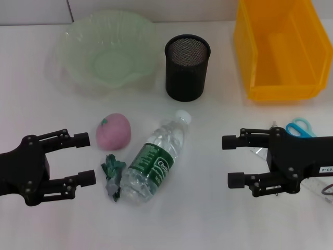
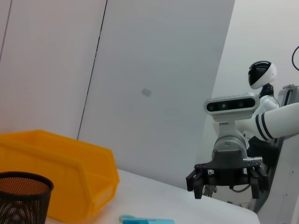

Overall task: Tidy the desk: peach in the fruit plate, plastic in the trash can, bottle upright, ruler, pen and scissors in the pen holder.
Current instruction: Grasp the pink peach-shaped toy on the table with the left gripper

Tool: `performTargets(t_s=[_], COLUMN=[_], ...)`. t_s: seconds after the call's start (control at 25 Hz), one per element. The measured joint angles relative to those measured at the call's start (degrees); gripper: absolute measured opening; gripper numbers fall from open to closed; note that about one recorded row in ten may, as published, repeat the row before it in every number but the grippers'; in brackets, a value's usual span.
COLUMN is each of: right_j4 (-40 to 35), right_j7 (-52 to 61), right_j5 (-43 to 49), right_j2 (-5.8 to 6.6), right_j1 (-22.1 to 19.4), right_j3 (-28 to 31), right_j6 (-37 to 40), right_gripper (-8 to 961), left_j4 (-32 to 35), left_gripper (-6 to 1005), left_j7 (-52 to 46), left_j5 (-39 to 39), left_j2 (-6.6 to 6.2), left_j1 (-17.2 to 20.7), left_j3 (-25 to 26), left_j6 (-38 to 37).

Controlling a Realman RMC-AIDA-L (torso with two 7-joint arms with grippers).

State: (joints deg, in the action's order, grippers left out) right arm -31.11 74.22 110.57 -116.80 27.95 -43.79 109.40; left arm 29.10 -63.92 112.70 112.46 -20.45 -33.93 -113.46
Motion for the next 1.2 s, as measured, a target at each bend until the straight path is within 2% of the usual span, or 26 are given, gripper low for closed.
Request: performTargets(t_s=[0.56, 0.84, 1.04, 1.16, 1.2], right_j4=[0.0, 0.0, -0.4, -0.4, -0.2], right_j7=[0.0, 0.0, 0.0, -0.7, -1.2], right_j5=[0.0, 0.0, -0.3, -0.3, -0.3], right_j2=[-0.61, -0.67, -0.14, 0.01, 0.04], right_j1=[0.0, -0.5, -3.2, -4.6, -5.1], right_j3=[-0.2, -0.1, 0.8, 1.2, 1.3], right_j6=[0.2, 0.1, 0.2, 0.0, -0.1], right_gripper=[819, 818, 817, 817, 817], left_j4=[0.0, 4.5, 8.8, 8.8, 10.6], left_gripper=[786, 786, 774, 761, 757], left_j7=[0.0, -9.7, -20.1, -20.1, -23.3], left_j5=[0.1, 0.4, 0.8, 0.8, 3.8], left_j2=[0.29, 0.3, 0.25, 0.25, 0.47], left_j1=[0.1, -0.7, -4.4, -4.4, -7.4], left_j3=[0.0, 0.1, -0.2, -0.2, -0.5], left_j6=[0.0, 2.4, 7.7, 7.7, 11.1])
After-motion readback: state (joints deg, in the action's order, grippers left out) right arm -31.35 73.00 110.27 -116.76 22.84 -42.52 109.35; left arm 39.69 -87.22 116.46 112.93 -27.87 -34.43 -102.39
